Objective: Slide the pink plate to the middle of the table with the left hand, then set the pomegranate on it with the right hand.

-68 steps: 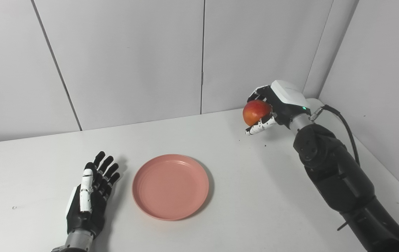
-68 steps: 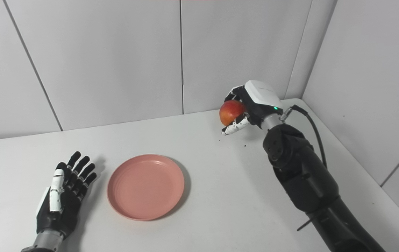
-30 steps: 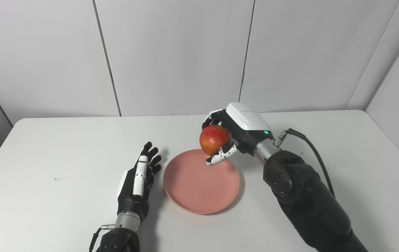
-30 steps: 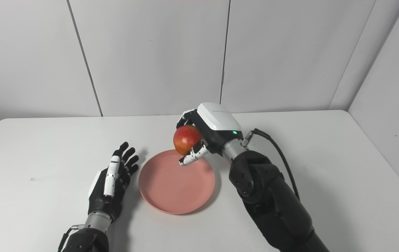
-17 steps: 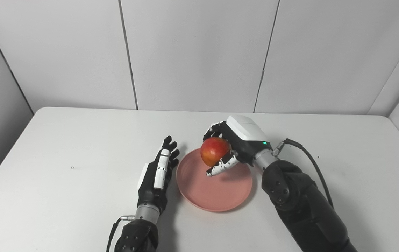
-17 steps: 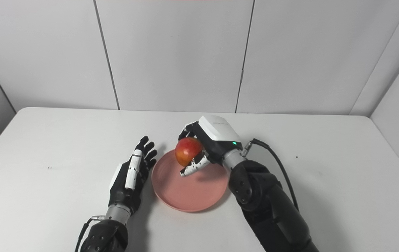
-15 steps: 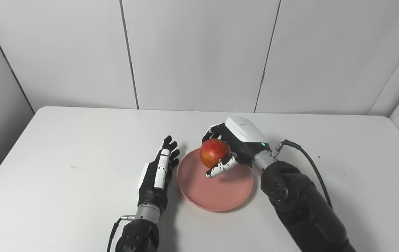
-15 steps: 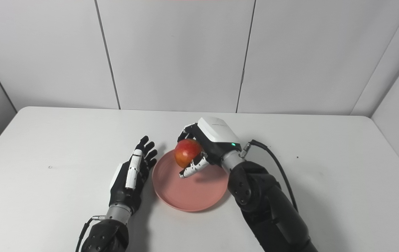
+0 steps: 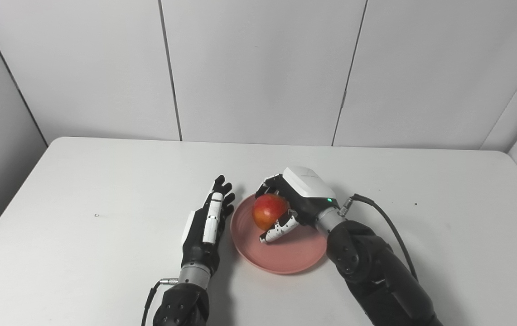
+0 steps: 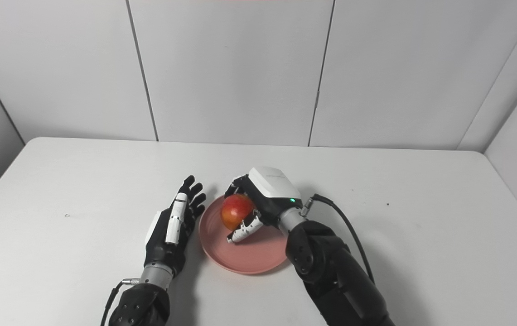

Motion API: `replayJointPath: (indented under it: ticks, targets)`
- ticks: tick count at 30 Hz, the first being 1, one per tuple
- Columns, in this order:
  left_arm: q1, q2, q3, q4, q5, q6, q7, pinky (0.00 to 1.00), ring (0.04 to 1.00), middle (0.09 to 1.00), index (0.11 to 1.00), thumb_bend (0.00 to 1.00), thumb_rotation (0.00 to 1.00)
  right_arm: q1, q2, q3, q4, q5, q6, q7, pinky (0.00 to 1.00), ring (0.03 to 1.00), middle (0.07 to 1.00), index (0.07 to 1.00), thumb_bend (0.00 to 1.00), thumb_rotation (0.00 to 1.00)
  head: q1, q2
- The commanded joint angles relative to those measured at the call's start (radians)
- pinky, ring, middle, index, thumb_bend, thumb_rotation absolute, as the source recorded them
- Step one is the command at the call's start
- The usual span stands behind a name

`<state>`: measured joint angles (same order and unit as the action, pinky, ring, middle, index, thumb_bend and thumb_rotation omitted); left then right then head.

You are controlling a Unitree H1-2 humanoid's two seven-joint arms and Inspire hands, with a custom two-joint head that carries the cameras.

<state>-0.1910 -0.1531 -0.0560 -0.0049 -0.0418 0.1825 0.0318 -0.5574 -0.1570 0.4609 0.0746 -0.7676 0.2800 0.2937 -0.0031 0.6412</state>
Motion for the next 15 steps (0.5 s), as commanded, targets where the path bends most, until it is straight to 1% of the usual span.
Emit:
replayJointPath:
  ticks: [1,9,15]
  targets:
    - [-0.02,-0.016,-0.005,-0.015,0.002,-0.034,0.003,0.94,0.936,0.952,0.941,0.42,1.0,-0.024,0.009,-0.006,-0.011,-0.003,-0.04,-0.044,0.33,0.41,0.437,0.534,0.52,0.0,0.001,-0.001]
    - [-0.022,-0.015,-0.004,-0.013,0.0,-0.03,0.0,0.94,0.937,0.952,0.94,0.42,1.0,-0.006,0.009,0.002,0.009,0.001,-0.057,-0.074,0.3,0.387,0.429,0.534,0.52,0.0,0.0,-0.001]
    - [-0.023,-0.017,-0.001,-0.012,-0.002,-0.029,0.0,0.94,0.935,0.95,0.939,0.42,1.0,0.009,0.0,0.012,0.001,-0.008,-0.06,-0.089,0.3,0.382,0.427,0.534,0.52,0.0,-0.001,0.001]
